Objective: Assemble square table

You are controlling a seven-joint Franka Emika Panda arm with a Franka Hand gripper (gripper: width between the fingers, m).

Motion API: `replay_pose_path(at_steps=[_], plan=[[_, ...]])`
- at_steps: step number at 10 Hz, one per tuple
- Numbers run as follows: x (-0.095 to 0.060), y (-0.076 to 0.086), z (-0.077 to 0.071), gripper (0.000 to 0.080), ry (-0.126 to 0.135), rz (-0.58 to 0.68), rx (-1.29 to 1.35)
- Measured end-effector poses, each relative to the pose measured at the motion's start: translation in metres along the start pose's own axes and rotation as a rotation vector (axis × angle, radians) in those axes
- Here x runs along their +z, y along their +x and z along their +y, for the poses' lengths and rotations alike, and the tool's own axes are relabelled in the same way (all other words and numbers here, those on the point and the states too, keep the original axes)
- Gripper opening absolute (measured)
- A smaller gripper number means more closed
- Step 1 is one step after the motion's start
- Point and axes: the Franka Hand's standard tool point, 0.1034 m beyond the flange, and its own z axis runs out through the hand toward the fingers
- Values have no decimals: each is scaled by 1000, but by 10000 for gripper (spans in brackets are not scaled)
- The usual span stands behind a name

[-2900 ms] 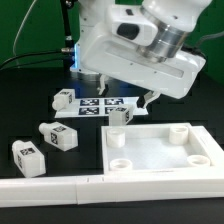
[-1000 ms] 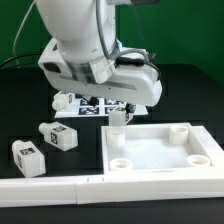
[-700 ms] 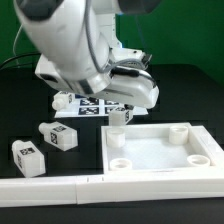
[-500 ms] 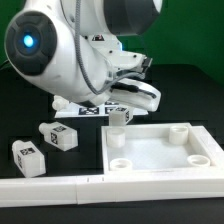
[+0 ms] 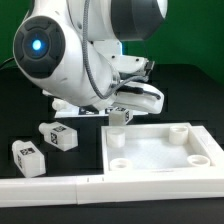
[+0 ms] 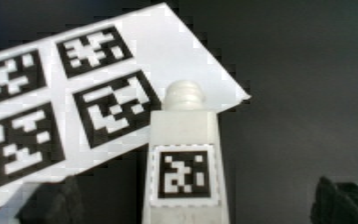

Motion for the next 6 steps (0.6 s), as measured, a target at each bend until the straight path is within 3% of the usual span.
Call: replay_pose_path(at_steps=[4,6], plan=[[5,-2,3,649,1,0,18],[16,4,5,649,26,-2,31]])
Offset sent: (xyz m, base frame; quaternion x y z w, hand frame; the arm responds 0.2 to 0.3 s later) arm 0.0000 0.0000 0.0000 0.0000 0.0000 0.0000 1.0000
